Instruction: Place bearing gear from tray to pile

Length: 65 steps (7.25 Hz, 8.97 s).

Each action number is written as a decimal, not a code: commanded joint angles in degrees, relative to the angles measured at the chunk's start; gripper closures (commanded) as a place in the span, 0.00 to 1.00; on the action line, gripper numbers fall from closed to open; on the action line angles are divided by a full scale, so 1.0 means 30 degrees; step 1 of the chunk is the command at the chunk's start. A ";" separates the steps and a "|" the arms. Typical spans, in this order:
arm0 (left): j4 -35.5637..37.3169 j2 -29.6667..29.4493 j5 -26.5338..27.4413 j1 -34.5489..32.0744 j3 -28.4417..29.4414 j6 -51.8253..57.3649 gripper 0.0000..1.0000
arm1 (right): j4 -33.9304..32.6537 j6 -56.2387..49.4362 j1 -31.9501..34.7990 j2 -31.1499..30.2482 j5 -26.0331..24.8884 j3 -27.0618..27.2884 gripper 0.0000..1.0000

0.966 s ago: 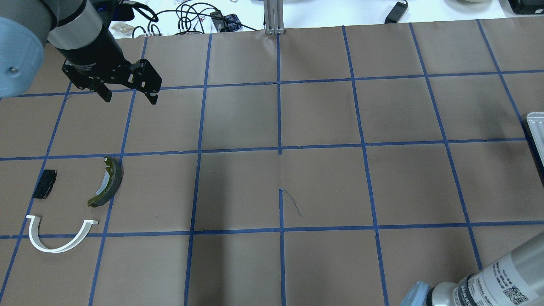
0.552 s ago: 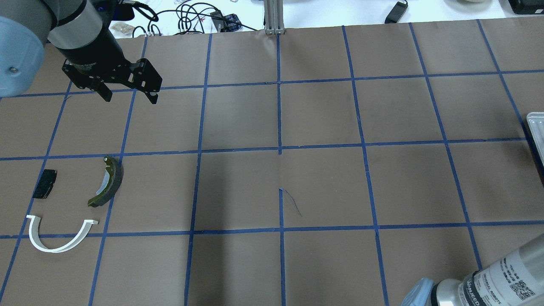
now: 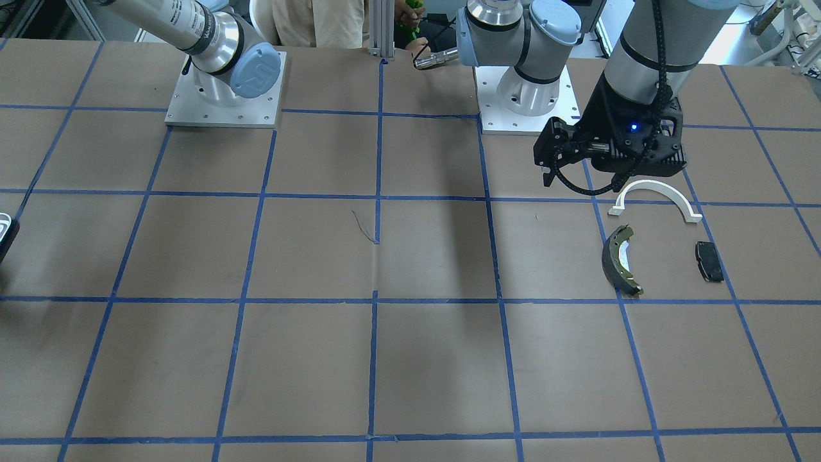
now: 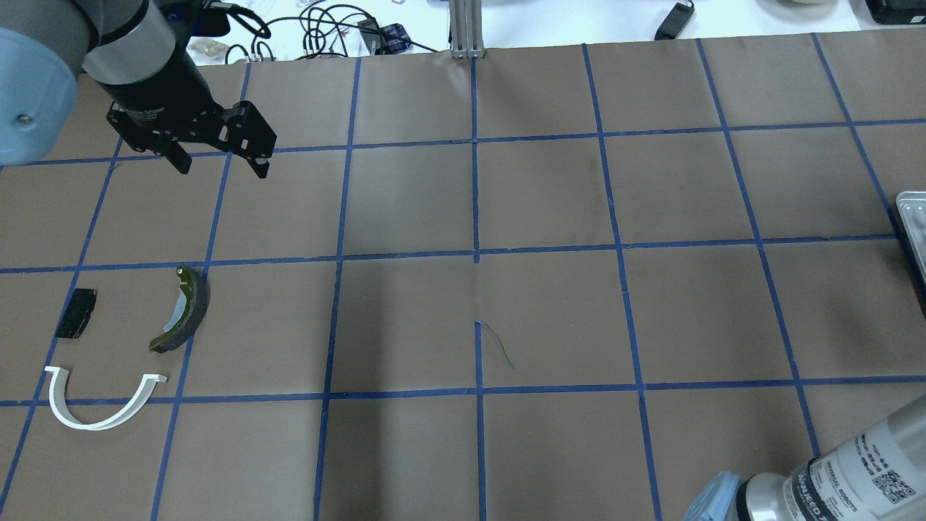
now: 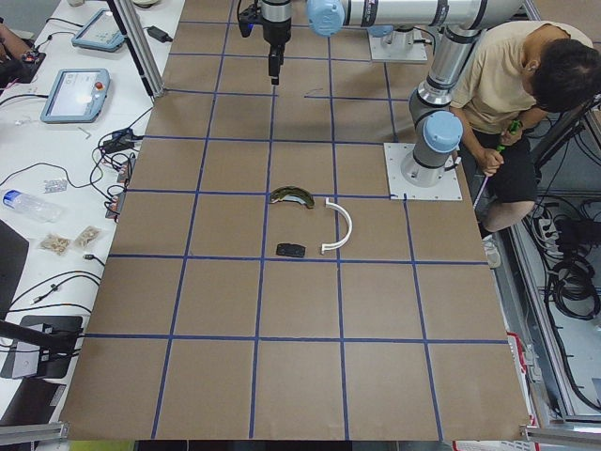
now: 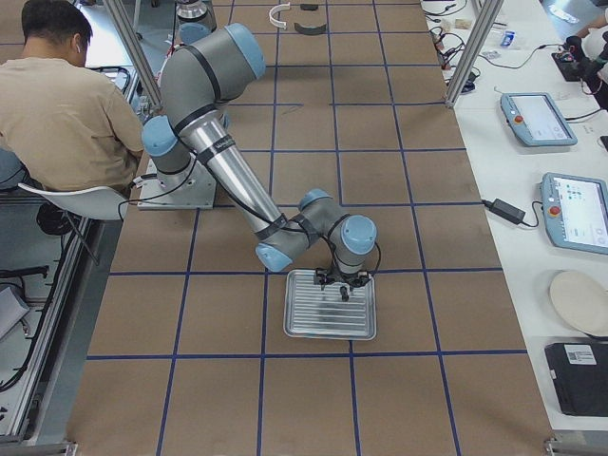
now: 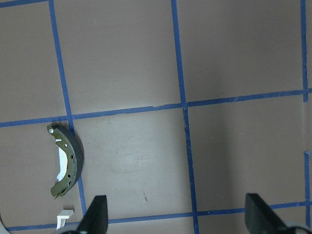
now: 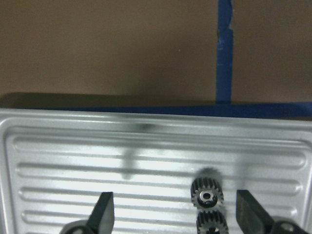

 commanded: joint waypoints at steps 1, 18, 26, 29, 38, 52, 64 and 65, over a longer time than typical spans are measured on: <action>0.0029 -0.0041 -0.0012 0.0000 0.0020 -0.0002 0.00 | -0.0591 0.0009 -0.0001 0.0052 -0.0002 0.0348 0.20; 0.0059 0.0046 0.0075 0.0000 -0.0067 0.0086 0.00 | 0.0255 2.4699 1.1428 -0.7448 0.0086 0.5270 1.00; 0.0351 -0.0159 -0.0012 0.0000 -0.0328 0.0144 0.00 | 0.0197 4.8861 2.5537 -0.3648 0.2398 0.3226 1.00; 0.1024 -0.0363 0.0075 0.0000 -0.0448 -0.0002 0.00 | 0.0050 5.0484 2.6046 -0.1998 0.2225 0.2546 0.20; 0.8541 -0.2614 -0.0100 -0.5349 -0.6242 -0.7806 0.00 | 0.3390 3.8878 0.7081 -0.4170 0.3191 0.0320 0.00; 1.2656 -0.7218 -0.1009 -0.7529 -0.7040 -0.9055 0.37 | -0.0712 2.7636 -0.0180 0.1078 0.0935 -0.1819 0.25; 0.4683 -0.6195 -0.0369 -0.2797 -0.0263 -0.3653 1.00 | -0.0214 2.7373 -0.0088 0.1136 0.0642 -0.1703 0.77; 0.3005 -0.5962 -0.0248 -0.0811 0.0888 -0.1314 1.00 | -0.0214 2.7373 -0.0089 0.1107 0.0642 -0.1760 0.84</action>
